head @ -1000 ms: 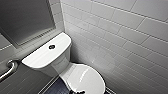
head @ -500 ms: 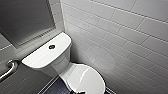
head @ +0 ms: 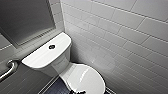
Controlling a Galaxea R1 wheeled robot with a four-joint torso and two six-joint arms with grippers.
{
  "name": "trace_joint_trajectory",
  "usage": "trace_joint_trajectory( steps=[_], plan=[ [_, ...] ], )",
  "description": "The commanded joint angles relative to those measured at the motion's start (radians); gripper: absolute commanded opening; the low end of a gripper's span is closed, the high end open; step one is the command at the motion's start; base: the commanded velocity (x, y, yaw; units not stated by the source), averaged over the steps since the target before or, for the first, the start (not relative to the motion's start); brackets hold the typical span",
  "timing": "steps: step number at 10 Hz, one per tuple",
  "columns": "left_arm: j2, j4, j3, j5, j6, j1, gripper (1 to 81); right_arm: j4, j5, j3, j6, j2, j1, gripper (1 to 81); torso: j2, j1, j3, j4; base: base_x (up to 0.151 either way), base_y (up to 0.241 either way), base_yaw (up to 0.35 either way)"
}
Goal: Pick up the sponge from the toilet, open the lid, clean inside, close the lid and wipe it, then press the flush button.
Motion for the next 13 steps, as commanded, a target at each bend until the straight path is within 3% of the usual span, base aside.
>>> trace_joint_trajectory(
  steps=[1,5,8,10,13],
  plan=[
    [0.029,0.032,0.012,-0.015,0.006,-0.103,81.1,-0.007,-0.053,0.026,-0.002,-0.054,0.002,1.0,0.0,0.0,0.0,0.0,0.0,0.0,0.0],
    [0.101,0.033,-0.116,-0.017,0.003,-0.104,81.1,-0.007,-0.053,0.041,-0.002,-0.063,0.002,1.0,0.0,0.0,0.0,0.0,0.0,0.0,0.0],
    [0.086,0.082,-0.087,-0.08,0.003,-0.094,81.1,-0.007,-0.053,0.05,0.0,-0.068,0.003,1.0,0.0,0.0,0.0,0.0,0.0,0.0,0.0],
    [0.074,0.132,-0.076,-0.159,0.003,-0.077,81.1,-0.007,-0.053,0.06,-0.002,-0.068,0.003,1.0,0.0,0.0,0.0,0.0,0.0,0.0,0.0],
    [0.074,0.141,-0.099,-0.215,0.002,-0.07,81.1,-0.007,-0.044,0.066,-0.002,-0.068,0.005,1.0,0.0,0.0,0.0,0.0,0.0,0.0,0.0]
  ],
)
